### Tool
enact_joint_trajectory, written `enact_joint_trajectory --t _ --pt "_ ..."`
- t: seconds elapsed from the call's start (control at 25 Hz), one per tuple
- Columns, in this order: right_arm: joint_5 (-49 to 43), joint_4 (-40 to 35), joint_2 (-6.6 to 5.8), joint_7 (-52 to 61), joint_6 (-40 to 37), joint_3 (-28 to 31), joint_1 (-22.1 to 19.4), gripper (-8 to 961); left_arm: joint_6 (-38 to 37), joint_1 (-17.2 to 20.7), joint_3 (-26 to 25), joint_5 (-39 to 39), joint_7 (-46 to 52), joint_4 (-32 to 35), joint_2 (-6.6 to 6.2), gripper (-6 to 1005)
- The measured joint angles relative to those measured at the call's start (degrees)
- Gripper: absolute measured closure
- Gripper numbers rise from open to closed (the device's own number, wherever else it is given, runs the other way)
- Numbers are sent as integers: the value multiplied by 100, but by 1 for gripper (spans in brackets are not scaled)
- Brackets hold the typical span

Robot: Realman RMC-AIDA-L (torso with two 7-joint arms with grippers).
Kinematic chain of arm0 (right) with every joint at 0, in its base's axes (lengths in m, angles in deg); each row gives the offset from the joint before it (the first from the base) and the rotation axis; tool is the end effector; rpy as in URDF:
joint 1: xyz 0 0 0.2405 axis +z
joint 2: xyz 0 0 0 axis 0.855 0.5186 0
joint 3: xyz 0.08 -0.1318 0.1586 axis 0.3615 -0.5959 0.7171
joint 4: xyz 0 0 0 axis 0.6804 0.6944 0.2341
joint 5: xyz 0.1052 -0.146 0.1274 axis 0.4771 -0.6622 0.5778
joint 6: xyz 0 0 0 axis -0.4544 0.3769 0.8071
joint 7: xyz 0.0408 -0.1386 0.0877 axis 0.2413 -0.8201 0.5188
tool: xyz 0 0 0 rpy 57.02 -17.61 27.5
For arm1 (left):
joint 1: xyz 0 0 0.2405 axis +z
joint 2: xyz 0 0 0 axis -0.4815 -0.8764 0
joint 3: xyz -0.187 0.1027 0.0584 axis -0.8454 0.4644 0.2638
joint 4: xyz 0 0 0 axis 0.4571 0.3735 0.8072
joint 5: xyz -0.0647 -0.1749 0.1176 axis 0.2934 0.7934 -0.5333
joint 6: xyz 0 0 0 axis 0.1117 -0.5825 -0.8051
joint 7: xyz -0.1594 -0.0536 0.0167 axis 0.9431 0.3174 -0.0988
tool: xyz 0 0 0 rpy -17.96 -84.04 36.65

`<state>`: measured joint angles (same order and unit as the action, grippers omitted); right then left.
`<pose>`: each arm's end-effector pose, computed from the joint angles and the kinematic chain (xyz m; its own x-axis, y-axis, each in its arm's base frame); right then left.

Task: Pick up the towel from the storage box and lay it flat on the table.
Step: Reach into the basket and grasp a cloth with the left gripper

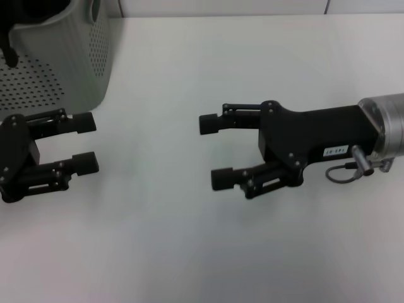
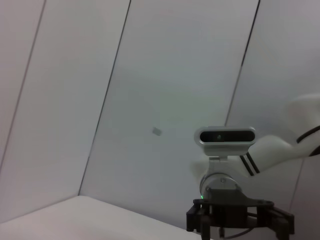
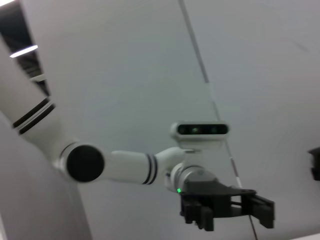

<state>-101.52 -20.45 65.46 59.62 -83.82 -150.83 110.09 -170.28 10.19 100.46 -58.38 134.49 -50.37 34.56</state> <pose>0.1106 0.3026 -0.0429 0.6957 -0.1891 -0.6930 -0.0010 -0.9650 0.2624 -0.2390 0.2573 0.0859 0.6574 0.2419 0.7136 0.3323 -0.9431 0.0136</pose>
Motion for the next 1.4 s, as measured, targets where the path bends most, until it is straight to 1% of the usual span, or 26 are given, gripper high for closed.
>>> enact_joint_trajectory --t 0.2,0.48,0.64,0.76,0.84,1.04,1.12,1.2,1.24,1.28,1.32,1.4 --pt "-25 -94 44 -218 12 2 -33 67 -43 -8 129 -21 -15 11 -23 301" --pt "1 -105 115 -346 20 31 -43 68 -46 33 135 -26 -30 9 -18 302" --pt "-17 -97 154 -356 39 160 -67 68 -26 41 120 -29 -38 3 -12 302" --pt "-5 -96 146 -356 39 232 -101 68 -3 41 69 -30 -38 -1 -6 302" --pt "-5 -99 134 -356 39 311 -148 68 14 41 -167 -30 -10 0 26 302" --pt "-17 -112 124 -361 38 449 -262 68 16 50 -335 -17 16 36 50 302" --pt "3 -109 123 -362 39 457 -283 68 56 47 -646 6 130 44 58 302" --pt "12 -104 118 -362 44 477 -310 68 159 24 -1169 7 420 77 64 302" --pt "10 -100 116 -363 47 508 -324 68 257 7 -1538 8 661 155 67 302" --pt "7 -92 114 -364 51 546 -340 68 325 3 -1740 6 805 216 70 302" --pt "-6 -74 110 -371 62 600 -372 69 503 -2 -2108 8 1049 395 88 302" --pt "-19 -55 112 -403 97 685 -421 69 703 -2 -2400 25 1193 594 128 303"
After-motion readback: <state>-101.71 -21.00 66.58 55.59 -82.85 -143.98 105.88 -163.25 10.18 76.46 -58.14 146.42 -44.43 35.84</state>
